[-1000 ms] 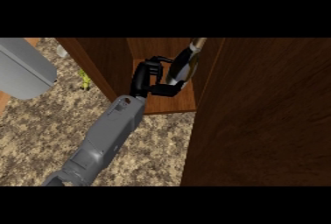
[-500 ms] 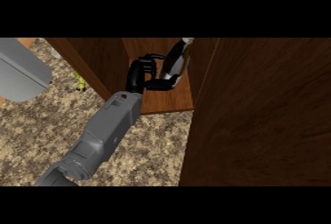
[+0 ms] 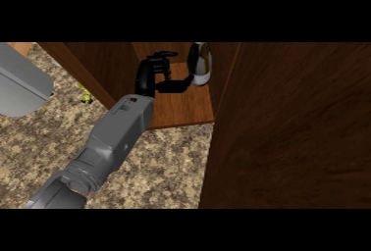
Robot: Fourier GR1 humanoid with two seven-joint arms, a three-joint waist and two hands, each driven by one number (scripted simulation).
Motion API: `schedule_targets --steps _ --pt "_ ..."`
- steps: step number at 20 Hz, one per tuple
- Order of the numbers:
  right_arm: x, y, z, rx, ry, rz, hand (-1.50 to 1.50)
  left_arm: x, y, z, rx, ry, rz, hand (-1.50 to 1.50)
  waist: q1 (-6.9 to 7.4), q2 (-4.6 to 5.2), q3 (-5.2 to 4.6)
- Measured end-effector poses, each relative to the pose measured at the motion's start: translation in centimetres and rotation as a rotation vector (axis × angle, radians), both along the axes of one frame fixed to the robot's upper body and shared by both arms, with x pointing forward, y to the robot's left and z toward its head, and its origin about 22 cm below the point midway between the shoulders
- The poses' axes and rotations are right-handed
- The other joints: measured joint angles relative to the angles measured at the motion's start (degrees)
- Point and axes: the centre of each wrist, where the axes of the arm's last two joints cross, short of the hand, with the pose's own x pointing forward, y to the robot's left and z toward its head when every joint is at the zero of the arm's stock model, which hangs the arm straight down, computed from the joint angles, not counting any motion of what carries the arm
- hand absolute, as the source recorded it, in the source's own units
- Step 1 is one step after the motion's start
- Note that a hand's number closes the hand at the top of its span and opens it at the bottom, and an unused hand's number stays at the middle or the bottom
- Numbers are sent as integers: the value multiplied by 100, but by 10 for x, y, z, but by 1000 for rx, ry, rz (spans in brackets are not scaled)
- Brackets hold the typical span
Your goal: Pick up the wine, place it into the cabinet and close the cabinet
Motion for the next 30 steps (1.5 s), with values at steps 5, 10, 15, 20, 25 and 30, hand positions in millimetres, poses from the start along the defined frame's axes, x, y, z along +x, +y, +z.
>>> schedule_targets --steps 5,10,15,20,25,30 --pt "0 -1 -1 -1 -14 7 -150 4 10 3 74 -36 35 -150 -43 28 0" --pt "-1 -1 -2 -1 -19 20 -150 8 18 9 128 -45 75 -150 -79 42 -2" --pt "-1 -1 -3 -1 -24 33 -150 11 17 14 120 -65 93 -150 -83 61 -8" --pt "-2 -1 -4 0 -24 36 -150 15 15 23 41 -107 25 150 -61 34 -10" --pt "-3 -5 -3 -15 -20 24 -150 16 8 29 -77 -156 -49 150 -4 12 -14" --pt "-3 -7 -4 -22 -14 18 -150 18 -6 39 -172 -192 -146 -150 96 -26 -6"
